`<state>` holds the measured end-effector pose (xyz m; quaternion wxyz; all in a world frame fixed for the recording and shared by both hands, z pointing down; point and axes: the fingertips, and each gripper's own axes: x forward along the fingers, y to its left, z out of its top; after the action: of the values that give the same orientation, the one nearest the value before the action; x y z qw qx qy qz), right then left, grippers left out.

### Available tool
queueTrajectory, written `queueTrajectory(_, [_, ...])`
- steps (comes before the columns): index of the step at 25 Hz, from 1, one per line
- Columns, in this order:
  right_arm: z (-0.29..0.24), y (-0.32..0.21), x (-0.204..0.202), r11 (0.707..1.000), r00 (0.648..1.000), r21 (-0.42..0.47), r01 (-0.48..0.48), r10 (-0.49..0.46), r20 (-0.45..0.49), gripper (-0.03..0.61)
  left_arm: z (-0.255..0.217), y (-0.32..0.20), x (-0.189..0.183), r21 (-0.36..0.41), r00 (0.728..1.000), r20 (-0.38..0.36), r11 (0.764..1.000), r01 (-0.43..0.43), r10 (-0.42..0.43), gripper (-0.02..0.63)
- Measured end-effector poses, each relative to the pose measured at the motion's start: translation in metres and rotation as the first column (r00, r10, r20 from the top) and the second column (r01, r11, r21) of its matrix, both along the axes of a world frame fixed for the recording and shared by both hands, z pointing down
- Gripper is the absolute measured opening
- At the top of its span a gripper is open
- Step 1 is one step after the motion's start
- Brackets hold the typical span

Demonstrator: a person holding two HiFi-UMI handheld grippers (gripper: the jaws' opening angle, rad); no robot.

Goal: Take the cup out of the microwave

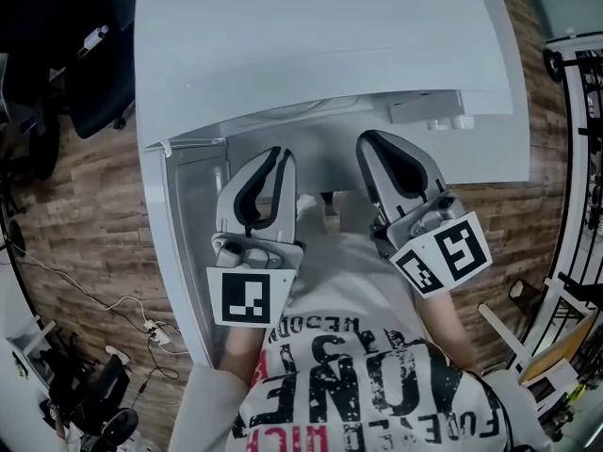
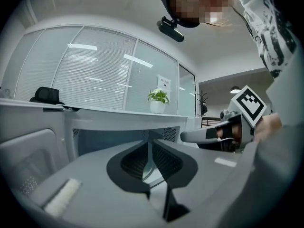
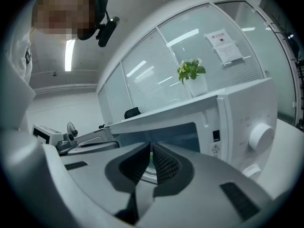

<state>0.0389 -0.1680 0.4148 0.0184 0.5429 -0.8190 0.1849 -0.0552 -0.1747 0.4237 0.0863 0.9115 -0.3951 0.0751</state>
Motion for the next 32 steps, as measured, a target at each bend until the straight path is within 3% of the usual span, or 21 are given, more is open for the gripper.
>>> queueTrajectory(8, [0.002, 0.000, 0.002, 1.000, 1.000, -0.005, 0.006, -0.006, -0.008, 0.025, 0.006, -0.004, 0.006, 0.004, 0.999, 0.032, 1.000, -0.009, 0.008, 0.032])
queueTrajectory(18, [0.005, -0.001, 0.002, 1.000, 1.000, -0.014, 0.022, -0.022, -0.002, 0.026, 0.016, -0.023, 0.025, 0.081, 0.967, 0.241, 0.991, -0.109, 0.087, 0.092])
queueTrajectory(21, [0.006, -0.003, 0.003, 1.000, 1.000, -0.015, 0.017, -0.017, -0.009, 0.026, 0.024, -0.027, 0.033, 0.128, 0.928, 0.354, 0.978, -0.167, 0.112, 0.094])
queueTrajectory(25, [0.008, -0.002, 0.004, 1.000, 1.000, -0.028, 0.007, -0.008, -0.010, 0.026, 0.037, -0.029, 0.040, 0.167, 0.836, 0.532, 0.952, -0.256, 0.131, 0.094])
queueTrajectory(32, [0.010, 0.000, 0.006, 0.999, 1.000, -0.035, -0.007, 0.006, -0.019, 0.026, 0.047, -0.039, 0.053, 0.170, 0.760, 0.630, 0.927, -0.336, 0.160, 0.094])
